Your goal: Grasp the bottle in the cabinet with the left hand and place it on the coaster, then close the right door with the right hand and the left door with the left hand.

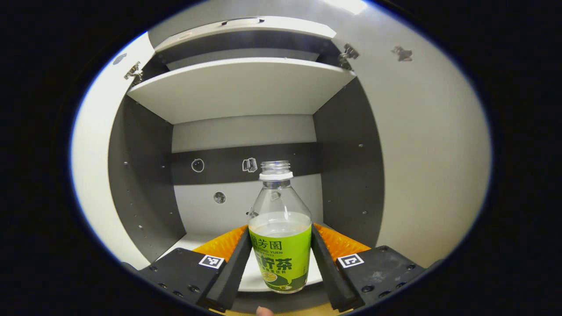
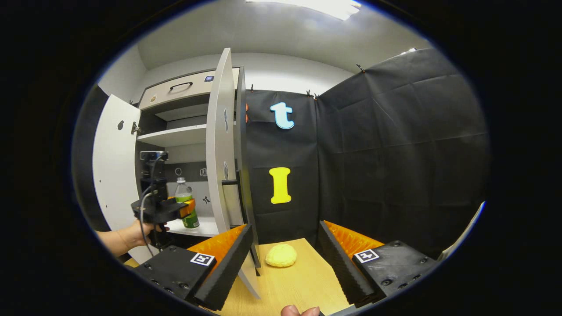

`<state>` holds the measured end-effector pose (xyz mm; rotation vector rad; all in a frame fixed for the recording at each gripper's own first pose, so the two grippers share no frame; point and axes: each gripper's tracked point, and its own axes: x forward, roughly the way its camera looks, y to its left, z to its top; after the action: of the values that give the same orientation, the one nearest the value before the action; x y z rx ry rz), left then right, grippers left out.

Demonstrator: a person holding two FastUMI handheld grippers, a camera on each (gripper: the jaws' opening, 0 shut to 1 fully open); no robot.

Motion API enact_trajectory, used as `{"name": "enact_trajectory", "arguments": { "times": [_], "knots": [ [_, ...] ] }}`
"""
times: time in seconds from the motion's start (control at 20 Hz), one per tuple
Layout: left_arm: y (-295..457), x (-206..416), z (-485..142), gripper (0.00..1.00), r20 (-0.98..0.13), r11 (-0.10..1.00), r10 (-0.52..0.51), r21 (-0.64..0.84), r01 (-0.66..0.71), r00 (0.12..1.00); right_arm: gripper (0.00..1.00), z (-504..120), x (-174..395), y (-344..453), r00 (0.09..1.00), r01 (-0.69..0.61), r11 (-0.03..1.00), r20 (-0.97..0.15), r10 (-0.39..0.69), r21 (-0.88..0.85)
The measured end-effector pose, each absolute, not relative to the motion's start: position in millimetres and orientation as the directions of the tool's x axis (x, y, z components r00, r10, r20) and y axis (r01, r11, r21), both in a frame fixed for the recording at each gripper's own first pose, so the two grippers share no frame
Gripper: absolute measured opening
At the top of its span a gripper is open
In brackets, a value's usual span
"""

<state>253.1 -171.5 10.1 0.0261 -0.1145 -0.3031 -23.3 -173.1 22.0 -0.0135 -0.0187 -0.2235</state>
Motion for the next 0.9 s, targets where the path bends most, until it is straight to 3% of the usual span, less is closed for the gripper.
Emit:
{"name": "enact_trajectory", "arguments": {
  "times": [0.2, 0.45, 0.9],
  "knots": [
    [-154.9, 190.2, -13.1, 0.79, 0.100, 0.949, -0.311, -0.027, 0.315, 0.945, 0.99, 24.9, -22.4, -169.0, 0.977, 0.210, 0.977, 0.033, -0.210, -0.022],
    [-123.4, 129.6, -58.8, 0.79, 0.102, 0.963, -0.268, 0.044, 0.265, 0.958, 0.99, 27.6, -22.9, -163.8, 0.977, 0.208, 0.977, 0.045, -0.207, -0.034],
    [-132.2, 40.1, -166.0, 0.79, 0.051, 0.950, -0.309, -0.033, 0.311, 0.950, 0.99, 38.9, -17.6, -158.3, 0.978, 0.196, 0.977, 0.085, -0.189, -0.085]
  ]
}}
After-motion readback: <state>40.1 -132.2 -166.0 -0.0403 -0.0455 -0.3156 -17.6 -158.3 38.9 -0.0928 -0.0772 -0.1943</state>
